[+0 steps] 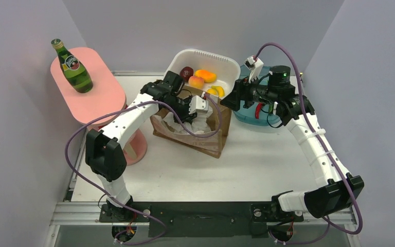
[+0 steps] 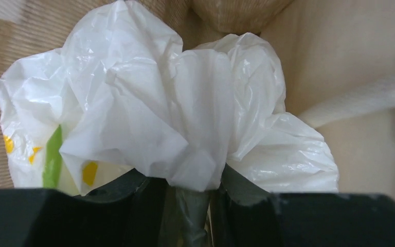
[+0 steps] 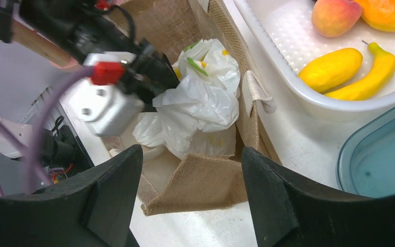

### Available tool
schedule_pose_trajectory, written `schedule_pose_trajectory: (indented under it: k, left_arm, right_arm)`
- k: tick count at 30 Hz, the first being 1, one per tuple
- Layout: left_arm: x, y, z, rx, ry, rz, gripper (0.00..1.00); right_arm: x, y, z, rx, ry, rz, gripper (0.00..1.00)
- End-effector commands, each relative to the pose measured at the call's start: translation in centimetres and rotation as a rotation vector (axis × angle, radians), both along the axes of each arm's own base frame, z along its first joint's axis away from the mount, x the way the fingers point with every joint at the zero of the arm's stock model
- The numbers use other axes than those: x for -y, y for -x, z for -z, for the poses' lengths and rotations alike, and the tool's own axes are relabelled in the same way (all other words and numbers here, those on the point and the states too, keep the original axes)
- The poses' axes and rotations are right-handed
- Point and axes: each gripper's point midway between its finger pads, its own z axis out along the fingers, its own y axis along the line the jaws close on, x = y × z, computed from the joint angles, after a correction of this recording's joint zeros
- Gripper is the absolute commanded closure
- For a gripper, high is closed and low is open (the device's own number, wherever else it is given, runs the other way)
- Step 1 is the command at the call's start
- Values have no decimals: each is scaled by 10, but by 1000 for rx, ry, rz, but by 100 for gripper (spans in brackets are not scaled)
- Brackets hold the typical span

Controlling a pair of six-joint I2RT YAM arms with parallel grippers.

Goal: Untie the knot of the grocery bags and take out the mixed food

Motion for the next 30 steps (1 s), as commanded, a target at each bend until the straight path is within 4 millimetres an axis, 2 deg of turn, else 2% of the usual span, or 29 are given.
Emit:
schedule_pose_trajectory:
  k: [1,3,6,7,8,9,10,11,12,13,15,23,27,29,30]
  left_arm:
    - [6,8,-54,67,109,42,71]
    - [8,7,-62,91,136,38,69]
    - [4,9,-65,161,137,62,58]
    - [5,5,-67,203,140,76,46]
    - [0,8,-65,222,128,72,17]
    - [-1,7,-61,247,124,81,10]
    - [-3,10,-69,280,138,90,5]
    - [-3,11,-69,298,143,96,4]
    - [-5,14,-81,327,161,91,1]
    - [-5,14,-86,340,177,87,2]
    - [-6,17,-110,374,228,62,2]
    - [-25,25,-224,479,450,-84,2]
    - [-43,22,-271,480,584,-227,2]
    - [-53,21,-294,486,660,-304,2]
    - [-56,20,-306,480,711,-338,2]
  right_arm:
    - [-9,-6,-4,28,0,-20,34]
    - [-11,-6,-1,24,2,-27,34]
    - [-15,-5,1,20,3,-37,34]
    - [-16,-5,2,18,2,-40,34]
    - [-17,-4,2,17,2,-45,34]
    - [-19,-4,3,15,2,-49,34]
    - [-19,-4,3,15,3,-51,34]
    - [-21,-4,5,13,6,-55,34]
    - [-22,-4,5,13,8,-55,34]
    - [-24,-4,6,13,10,-61,34]
    - [-28,-4,7,21,18,-70,34]
    - [-53,-9,-4,146,111,-86,38]
    - [-69,-12,4,175,180,-101,41]
    - [-79,-14,14,184,227,-119,45]
    - [-83,-16,25,182,264,-139,47]
